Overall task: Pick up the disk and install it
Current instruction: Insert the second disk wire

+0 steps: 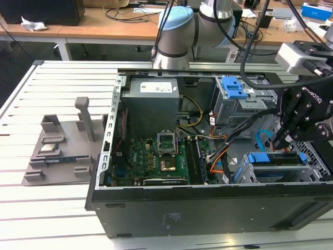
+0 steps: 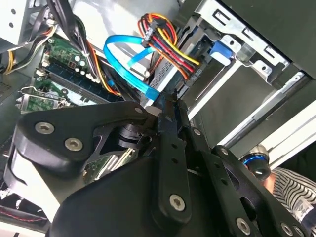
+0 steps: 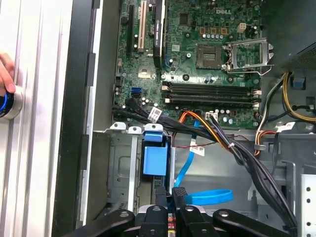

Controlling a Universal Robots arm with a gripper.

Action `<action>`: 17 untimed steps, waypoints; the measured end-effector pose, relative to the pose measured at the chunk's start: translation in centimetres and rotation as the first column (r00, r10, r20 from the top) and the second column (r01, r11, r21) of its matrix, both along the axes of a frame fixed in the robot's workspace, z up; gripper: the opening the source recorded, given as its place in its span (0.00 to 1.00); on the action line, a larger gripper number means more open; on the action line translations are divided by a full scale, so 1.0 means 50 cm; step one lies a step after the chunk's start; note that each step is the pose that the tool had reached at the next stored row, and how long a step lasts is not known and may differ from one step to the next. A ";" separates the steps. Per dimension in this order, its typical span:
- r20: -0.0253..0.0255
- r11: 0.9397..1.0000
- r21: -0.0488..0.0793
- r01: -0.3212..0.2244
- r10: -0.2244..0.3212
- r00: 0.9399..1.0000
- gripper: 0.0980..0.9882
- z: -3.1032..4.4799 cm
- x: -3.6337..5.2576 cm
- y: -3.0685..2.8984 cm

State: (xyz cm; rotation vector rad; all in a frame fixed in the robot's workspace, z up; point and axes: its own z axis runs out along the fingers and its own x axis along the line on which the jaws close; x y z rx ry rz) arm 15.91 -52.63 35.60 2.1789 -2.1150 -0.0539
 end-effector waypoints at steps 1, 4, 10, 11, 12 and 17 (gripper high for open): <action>0.000 1.000 0.000 0.000 0.000 1.000 0.07 -0.003 0.001 -0.005; 0.000 1.000 0.000 0.000 0.000 1.000 0.07 -0.016 0.006 -0.009; 0.000 1.000 0.000 0.000 0.000 1.000 0.07 -0.029 0.015 -0.010; 0.000 1.000 0.000 0.000 0.000 1.000 0.07 -0.032 0.016 -0.011; 0.000 1.000 0.000 0.000 0.000 1.000 0.07 -0.033 0.016 -0.011; 0.000 1.000 0.000 0.000 0.000 1.000 0.07 -0.036 0.016 -0.012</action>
